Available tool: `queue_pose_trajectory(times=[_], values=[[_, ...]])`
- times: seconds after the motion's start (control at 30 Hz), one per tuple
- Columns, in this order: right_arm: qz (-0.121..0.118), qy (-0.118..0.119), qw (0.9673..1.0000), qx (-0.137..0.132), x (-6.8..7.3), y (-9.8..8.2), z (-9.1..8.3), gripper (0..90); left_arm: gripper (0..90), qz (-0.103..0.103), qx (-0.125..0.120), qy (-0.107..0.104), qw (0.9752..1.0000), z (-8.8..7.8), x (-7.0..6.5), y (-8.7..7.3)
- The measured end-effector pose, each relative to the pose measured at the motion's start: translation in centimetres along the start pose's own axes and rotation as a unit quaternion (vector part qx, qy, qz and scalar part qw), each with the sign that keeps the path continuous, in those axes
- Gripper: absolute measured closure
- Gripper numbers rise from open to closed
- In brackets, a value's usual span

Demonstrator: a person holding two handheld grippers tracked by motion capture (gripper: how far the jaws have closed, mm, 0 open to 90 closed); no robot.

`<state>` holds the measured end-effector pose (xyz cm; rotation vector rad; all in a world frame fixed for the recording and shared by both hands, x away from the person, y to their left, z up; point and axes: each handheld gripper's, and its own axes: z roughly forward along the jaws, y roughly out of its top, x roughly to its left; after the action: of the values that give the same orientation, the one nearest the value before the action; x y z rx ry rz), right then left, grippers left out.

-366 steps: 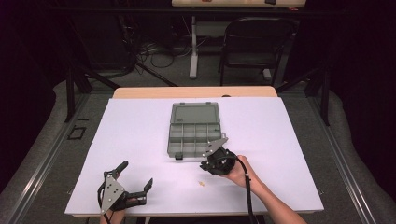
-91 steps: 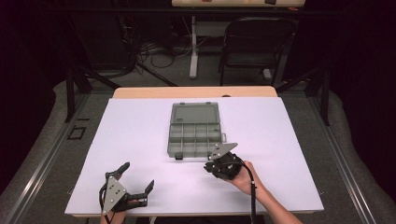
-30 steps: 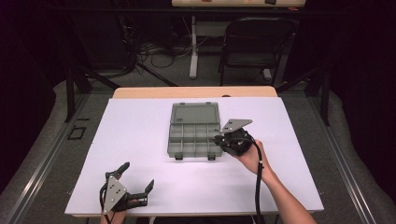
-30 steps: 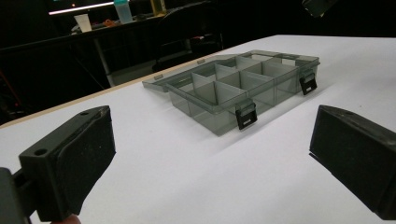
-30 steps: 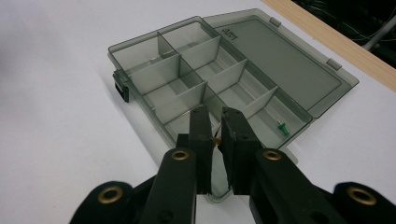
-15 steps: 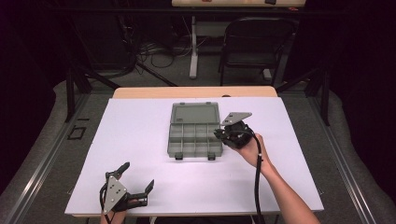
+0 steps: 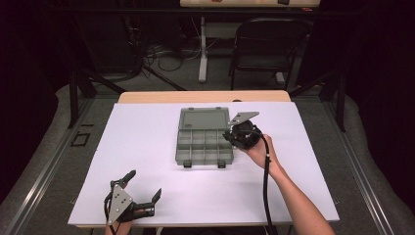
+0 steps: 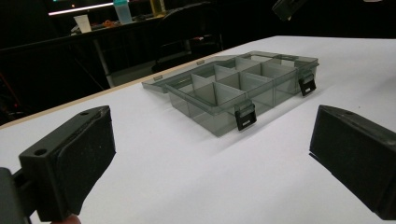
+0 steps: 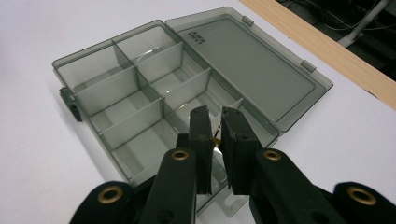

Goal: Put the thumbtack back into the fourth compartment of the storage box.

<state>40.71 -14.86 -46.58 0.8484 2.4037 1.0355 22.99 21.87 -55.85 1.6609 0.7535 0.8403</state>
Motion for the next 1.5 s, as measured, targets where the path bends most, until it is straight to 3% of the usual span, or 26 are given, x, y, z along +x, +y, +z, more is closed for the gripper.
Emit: queue_pose_trajectory(times=[0.5, 1.0, 1.27, 1.37, 1.43, 1.5], values=[[0.011, -0.01, 0.9994, 0.03, -1.7, 0.7, 3.0, 83.0, 0.1, -0.001, 0.0, 0.0, 1.0, 0.0, 0.0, 0.0], [0.024, -0.008, 0.9974, 0.068, -2.5, 0.4, 6.5, 81.8, 0.1, -0.003, 0.001, -0.001, 1.0, 0.2, 0.1, 0.0], [0.038, -0.001, 0.9974, 0.061, -2.9, 0.3, 6.6, 66.9, 0.1, -0.004, 0.0, -0.002, 1.0, 0.1, 0.1, 0.0], [0.045, -0.001, 0.9976, 0.054, -3.0, 0.1, 6.1, 65.3, 0.1, -0.003, -0.002, -0.001, 1.0, 0.1, 0.1, 0.0], [0.049, -0.001, 0.9974, 0.053, -3.1, 0.1, 5.9, 60.9, 0.1, -0.001, -0.001, -0.003, 1.0, 0.1, 0.0, 0.1], [0.053, 0.003, 0.9974, 0.049, -3.1, 0.0, 5.6, 50.9, 0.1, -0.001, -0.002, -0.004, 1.0, 0.2, 0.0, 0.1]])
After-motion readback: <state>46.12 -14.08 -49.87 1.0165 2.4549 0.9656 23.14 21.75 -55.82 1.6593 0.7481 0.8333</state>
